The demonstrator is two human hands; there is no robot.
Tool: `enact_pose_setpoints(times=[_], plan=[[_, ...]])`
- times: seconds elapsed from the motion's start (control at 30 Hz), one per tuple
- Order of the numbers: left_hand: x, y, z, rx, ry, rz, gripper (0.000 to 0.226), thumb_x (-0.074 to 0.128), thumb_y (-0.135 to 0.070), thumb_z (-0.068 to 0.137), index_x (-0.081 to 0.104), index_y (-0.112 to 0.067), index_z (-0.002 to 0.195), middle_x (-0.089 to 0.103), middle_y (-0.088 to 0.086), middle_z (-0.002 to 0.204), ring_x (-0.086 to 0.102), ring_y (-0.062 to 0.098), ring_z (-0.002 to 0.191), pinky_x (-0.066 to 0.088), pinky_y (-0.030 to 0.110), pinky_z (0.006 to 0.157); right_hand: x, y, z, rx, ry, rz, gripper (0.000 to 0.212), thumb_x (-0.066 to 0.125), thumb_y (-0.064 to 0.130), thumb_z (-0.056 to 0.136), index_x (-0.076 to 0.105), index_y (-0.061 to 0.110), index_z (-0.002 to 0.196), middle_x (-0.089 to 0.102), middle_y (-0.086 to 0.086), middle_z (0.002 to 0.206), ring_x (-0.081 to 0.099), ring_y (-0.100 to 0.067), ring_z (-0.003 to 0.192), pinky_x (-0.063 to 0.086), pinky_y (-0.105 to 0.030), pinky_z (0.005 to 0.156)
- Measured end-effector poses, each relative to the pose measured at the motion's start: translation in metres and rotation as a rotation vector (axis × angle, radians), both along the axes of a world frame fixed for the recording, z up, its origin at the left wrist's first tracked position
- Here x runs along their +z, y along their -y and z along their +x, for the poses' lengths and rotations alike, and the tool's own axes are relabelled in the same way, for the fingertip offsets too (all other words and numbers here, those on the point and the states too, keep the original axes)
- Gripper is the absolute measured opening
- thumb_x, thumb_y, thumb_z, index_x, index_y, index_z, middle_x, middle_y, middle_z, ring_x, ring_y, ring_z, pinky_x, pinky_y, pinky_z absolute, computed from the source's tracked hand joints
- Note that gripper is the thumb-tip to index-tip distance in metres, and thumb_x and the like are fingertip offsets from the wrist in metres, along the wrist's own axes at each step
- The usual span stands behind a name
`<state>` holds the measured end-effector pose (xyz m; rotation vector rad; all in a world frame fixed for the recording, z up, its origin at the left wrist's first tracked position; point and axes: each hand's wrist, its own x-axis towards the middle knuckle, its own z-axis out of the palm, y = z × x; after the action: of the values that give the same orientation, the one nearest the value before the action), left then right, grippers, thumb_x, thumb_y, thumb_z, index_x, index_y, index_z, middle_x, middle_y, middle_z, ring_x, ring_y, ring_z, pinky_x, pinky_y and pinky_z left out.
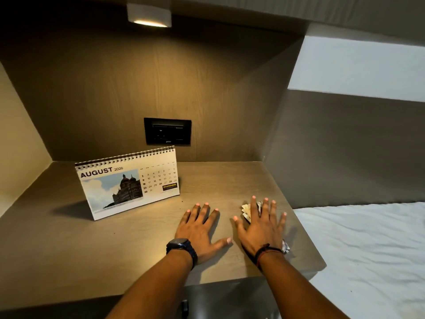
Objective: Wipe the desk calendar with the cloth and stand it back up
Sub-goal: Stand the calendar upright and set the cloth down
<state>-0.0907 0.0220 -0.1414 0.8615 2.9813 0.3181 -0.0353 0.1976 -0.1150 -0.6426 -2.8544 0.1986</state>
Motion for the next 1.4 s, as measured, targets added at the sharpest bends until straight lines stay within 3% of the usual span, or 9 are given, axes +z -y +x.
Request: enact_pose_setpoints(times=[0.1,0.23,0.37,0.53,0.63,0.73,0.93,1.17,1.4], plan=[[0.014,0.034,-0.009,0.128,-0.116,0.118,0.096,0.008,-0.088,0.070,-0.005,-0.033,0.147,-0.008,0.002,0.158,-0.014,0.021,0.141,-0.011,0.043,0.111,0.022,0.028,-0.019,0.032,-0.187,-0.069,0.080,0.025,0.069,0.081,0.008,0.026,0.146,0.012,-0.013,0.158,0.003,-0.028,0.146,-0.003,-0.048,0.116],[0.052,0.097,-0.026,0.384,-0.347,0.427,0.083,0.030,-0.073,0.079,0.018,-0.025,0.146,0.015,0.008,0.157,0.010,0.027,0.142,0.011,0.047,0.113,0.058,0.095,-0.066,0.182,-0.388,-0.587,0.072,0.054,0.048,0.085,0.023,0.021,0.143,0.025,-0.013,0.154,0.021,-0.026,0.142,0.022,-0.038,0.114],[0.080,0.155,-0.036,0.695,-0.506,0.803,0.083,0.045,-0.061,0.078,0.024,-0.017,0.145,0.023,0.014,0.153,0.023,0.032,0.137,0.024,0.051,0.107,0.081,0.150,-0.102,0.217,-0.373,-0.917,0.074,0.059,0.046,0.083,0.023,0.023,0.144,0.029,-0.009,0.152,0.029,-0.027,0.139,0.028,-0.038,0.111],[0.076,0.184,-0.051,0.979,-0.135,1.006,0.099,0.043,-0.075,0.075,0.008,-0.019,0.148,0.012,0.010,0.157,0.016,0.030,0.141,0.021,0.053,0.111,0.083,0.177,-0.127,0.171,-0.223,-1.160,0.092,0.057,0.059,0.079,0.002,0.030,0.147,0.015,-0.005,0.158,0.021,-0.029,0.142,0.023,-0.049,0.113],[0.066,0.189,-0.063,0.903,0.064,1.143,0.098,0.043,-0.080,0.069,0.019,-0.024,0.146,0.031,0.007,0.151,0.034,0.030,0.133,0.031,0.048,0.106,0.079,0.184,-0.135,0.154,-0.184,-1.313,0.080,0.052,0.060,0.081,0.015,0.028,0.144,0.037,-0.004,0.149,0.045,-0.026,0.125,0.036,-0.045,0.103],[0.062,0.193,-0.073,0.853,0.118,1.194,0.099,0.039,-0.089,0.061,0.029,-0.029,0.140,0.045,0.002,0.142,0.043,0.028,0.124,0.037,0.048,0.102,0.074,0.195,-0.140,0.162,-0.210,-1.312,0.057,0.052,0.060,0.082,0.035,0.028,0.126,0.056,-0.003,0.128,0.054,-0.015,0.096,0.043,-0.038,0.086],[0.072,0.228,-0.108,0.865,0.201,1.200,0.100,0.034,-0.089,0.062,0.031,-0.024,0.137,0.041,0.011,0.145,0.042,0.036,0.125,0.035,0.048,0.096,0.072,0.232,-0.147,0.050,-0.244,-1.310,0.062,0.053,0.061,0.080,0.036,0.024,0.126,0.053,-0.008,0.127,0.051,-0.021,0.096,0.044,-0.038,0.082],[0.075,0.266,-0.149,0.863,0.223,1.158,0.094,0.037,-0.081,0.068,0.028,-0.020,0.139,0.041,0.017,0.143,0.043,0.042,0.121,0.035,0.052,0.092,0.071,0.271,-0.156,0.070,-0.199,-1.272,0.084,0.056,0.062,0.077,0.020,0.022,0.140,0.034,-0.011,0.147,0.043,-0.032,0.127,0.039,-0.051,0.106],[0.075,0.267,-0.159,0.832,0.213,1.159,0.086,0.040,-0.074,0.073,0.030,-0.018,0.137,0.044,0.016,0.140,0.045,0.041,0.119,0.036,0.052,0.091,0.071,0.278,-0.160,0.063,-0.229,-1.273,0.081,0.060,0.054,0.079,0.019,0.021,0.140,0.039,-0.012,0.145,0.045,-0.033,0.127,0.041,-0.052,0.105]])
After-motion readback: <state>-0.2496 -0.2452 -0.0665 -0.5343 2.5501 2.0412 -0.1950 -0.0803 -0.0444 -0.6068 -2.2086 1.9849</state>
